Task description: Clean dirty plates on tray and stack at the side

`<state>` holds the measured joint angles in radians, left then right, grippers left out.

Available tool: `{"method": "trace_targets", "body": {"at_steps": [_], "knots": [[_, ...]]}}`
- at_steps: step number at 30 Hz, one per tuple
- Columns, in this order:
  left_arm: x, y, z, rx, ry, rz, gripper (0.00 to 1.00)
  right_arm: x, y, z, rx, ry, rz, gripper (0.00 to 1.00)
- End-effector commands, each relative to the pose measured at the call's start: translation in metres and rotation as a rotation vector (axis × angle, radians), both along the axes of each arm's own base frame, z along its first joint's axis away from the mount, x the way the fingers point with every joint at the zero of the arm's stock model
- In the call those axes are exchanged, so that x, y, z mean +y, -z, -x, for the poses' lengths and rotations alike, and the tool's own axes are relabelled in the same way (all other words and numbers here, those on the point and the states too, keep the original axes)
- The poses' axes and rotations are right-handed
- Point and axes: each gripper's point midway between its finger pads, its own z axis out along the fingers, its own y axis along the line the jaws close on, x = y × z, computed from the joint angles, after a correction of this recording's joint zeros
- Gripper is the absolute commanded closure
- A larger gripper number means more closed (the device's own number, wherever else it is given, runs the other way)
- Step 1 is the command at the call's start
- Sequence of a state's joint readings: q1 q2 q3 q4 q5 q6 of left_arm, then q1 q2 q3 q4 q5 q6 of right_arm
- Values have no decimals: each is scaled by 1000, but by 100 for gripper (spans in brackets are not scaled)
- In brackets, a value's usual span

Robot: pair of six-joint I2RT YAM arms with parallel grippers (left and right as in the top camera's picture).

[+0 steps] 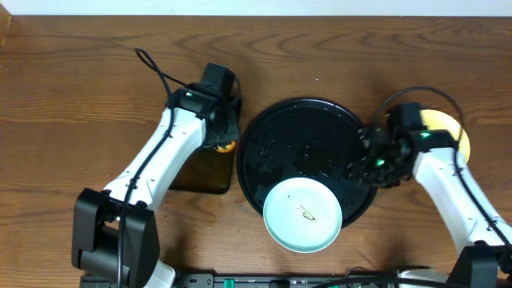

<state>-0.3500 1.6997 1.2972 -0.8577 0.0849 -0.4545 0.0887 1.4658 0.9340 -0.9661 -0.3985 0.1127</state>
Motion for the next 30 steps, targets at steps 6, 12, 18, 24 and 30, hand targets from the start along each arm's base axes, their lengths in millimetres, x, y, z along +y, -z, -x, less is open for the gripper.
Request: {"method": "trace_targets", "body": {"at_steps": [6, 12, 18, 24, 30], "knots": [[-49, -8, 29, 4, 207, 23, 92, 18, 44, 50, 139, -6, 34, 57], [-76, -8, 47, 8, 298, 21, 92, 25, 63, 73, 177, -23, -4, 67], [-93, -8, 60, 8, 360, 21, 92, 25, 70, 47, 71, 25, 2, 99], [-95, -8, 61, 6, 361, 23, 92, 20, 68, -4, -123, 118, 40, 99], [-104, -10, 57, -14, 355, 55, 92, 22, 56, -39, -281, 134, 30, 99]]}}
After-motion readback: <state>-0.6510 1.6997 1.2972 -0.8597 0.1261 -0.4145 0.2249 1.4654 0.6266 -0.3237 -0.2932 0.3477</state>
